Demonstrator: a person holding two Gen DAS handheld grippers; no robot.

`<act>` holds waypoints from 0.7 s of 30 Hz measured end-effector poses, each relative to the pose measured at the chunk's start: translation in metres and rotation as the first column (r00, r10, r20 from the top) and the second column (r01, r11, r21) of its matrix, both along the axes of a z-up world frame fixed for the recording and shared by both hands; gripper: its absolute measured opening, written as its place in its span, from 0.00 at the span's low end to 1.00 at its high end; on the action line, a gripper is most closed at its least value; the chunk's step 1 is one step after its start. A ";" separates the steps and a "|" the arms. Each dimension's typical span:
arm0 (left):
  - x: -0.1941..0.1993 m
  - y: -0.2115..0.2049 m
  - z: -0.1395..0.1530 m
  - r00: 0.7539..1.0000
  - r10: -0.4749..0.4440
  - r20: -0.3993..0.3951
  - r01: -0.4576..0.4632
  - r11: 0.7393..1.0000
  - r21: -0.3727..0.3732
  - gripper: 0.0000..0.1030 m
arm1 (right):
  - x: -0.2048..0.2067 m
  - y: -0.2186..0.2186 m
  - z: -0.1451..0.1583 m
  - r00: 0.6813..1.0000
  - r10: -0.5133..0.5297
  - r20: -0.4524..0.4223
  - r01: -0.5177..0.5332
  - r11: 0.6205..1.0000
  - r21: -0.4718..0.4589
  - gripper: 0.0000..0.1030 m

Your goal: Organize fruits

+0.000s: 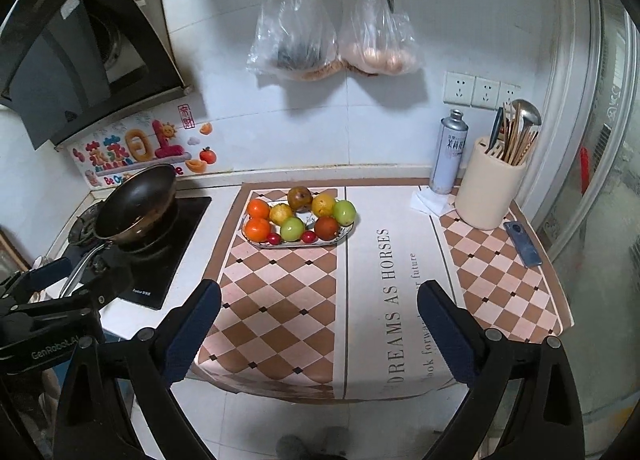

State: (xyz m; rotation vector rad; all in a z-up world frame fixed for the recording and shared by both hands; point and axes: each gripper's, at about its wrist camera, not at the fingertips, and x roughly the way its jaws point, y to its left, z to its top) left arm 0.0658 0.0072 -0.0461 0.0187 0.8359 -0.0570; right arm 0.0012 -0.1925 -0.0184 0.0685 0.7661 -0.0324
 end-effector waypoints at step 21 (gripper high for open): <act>0.016 -0.017 0.001 0.999 0.027 0.020 -0.027 0.999 0.021 0.96 | 0.040 -0.019 -0.011 0.999 0.020 -0.029 -0.019 0.999 0.049 0.98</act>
